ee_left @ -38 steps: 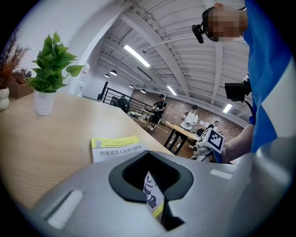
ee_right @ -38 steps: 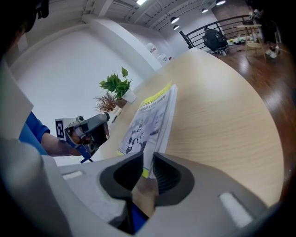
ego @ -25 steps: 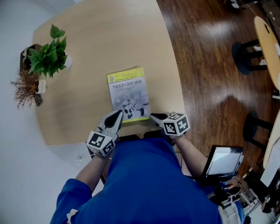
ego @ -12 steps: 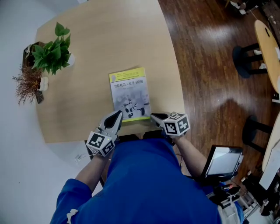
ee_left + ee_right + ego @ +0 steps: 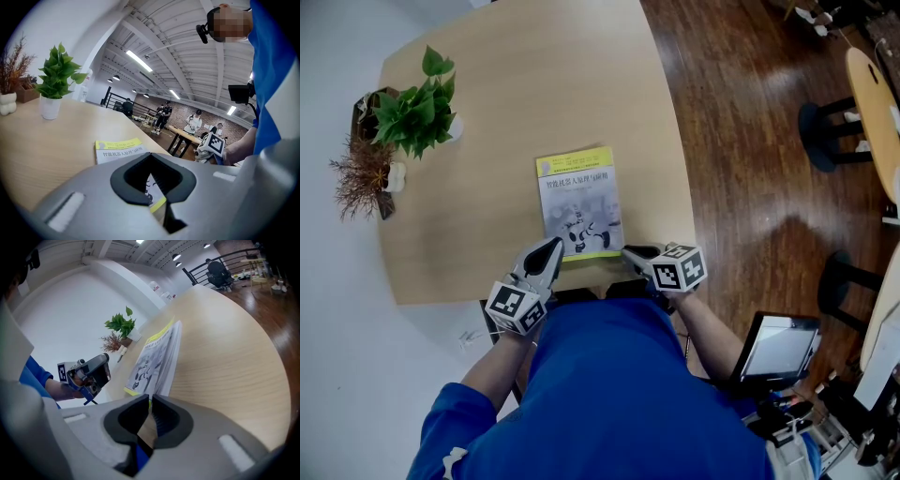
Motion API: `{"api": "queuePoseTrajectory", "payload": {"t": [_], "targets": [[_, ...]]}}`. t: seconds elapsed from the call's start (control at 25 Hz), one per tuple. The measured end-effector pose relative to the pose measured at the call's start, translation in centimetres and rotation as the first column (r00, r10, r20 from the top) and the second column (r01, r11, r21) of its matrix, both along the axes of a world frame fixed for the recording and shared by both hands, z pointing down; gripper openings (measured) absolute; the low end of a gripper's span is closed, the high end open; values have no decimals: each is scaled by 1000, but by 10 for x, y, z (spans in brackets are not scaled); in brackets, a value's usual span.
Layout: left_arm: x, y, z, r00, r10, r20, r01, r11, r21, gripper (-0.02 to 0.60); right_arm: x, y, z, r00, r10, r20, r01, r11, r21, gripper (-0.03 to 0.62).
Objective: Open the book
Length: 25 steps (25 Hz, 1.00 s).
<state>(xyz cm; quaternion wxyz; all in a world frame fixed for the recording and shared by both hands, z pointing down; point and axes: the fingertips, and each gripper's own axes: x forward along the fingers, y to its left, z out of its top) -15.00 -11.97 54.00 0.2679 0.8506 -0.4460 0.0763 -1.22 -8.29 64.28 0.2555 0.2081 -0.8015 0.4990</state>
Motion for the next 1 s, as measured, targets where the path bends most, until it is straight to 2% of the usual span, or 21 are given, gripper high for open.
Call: {"api": "queuePoseTrajectory", "payload": {"t": [1.0], "targets": [[-24, 2, -9, 1000, -3, -27, 4, 999, 35, 6, -44, 10, -69, 998, -67, 7, 65, 984, 167, 3]]}}
